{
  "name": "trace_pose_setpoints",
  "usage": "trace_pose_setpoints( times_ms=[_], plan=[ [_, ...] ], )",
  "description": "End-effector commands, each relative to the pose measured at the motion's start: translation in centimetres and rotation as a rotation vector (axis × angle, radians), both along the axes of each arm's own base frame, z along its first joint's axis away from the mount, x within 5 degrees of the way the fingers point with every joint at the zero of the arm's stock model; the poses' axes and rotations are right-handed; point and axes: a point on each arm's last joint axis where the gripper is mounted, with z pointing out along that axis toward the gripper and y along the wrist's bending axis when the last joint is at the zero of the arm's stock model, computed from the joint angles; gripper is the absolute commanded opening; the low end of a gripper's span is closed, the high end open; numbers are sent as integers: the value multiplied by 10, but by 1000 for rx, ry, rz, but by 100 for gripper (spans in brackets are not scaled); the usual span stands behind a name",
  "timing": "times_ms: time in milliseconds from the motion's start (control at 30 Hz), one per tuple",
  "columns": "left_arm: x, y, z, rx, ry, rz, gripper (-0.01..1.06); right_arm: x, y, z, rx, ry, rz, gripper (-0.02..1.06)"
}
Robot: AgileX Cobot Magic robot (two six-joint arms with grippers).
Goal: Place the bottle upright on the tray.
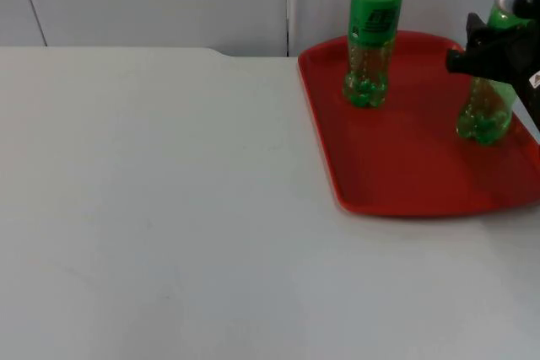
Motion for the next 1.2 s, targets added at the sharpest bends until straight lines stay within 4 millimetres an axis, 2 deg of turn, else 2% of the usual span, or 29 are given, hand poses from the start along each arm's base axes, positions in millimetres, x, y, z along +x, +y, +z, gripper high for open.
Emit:
trace_pose_setpoints(
  times_ms=[0, 100, 333, 433, 667, 833, 867, 1000, 1033, 1100, 1167],
  plan=[
    [0, 0, -1, 2, 0, -2, 105, 1, -1, 3, -6, -12, -6, 81],
    [0, 0, -1, 2, 0, -2, 105, 0, 2, 2, -2, -9, -7, 105],
    [0, 0, -1, 2, 0, -2, 105, -5, 10, -1, -10, 2, 22, 105],
    [0, 0, -1, 2, 0, -2, 105, -17, 12, -11, 0, 54, -11, 105],
    [0, 0, -1, 2, 0, -2, 105, -36, 4, -18, 9, 122, -78, 105],
    [0, 0, -1, 2, 0, -2, 105, -62, 6, -17, -11, 174, -51, 105],
    [0, 0, -1, 2, 0, -2, 105, -62, 6, -17, -11, 174, -51, 105],
    [0, 0, -1, 2, 0, -2, 105, -90, 9, -9, -18, 216, -52, 105],
    [0, 0, -1, 2, 0, -2, 105, -90, 9, -9, -18, 216, -52, 105],
    [0, 0, -1, 2, 0, -2, 105, -105, 11, -3, -21, 230, -81, 105],
    [0, 0, -1, 2, 0, -2, 105, -124, 15, 12, -106, 228, -96, 105]
  ],
)
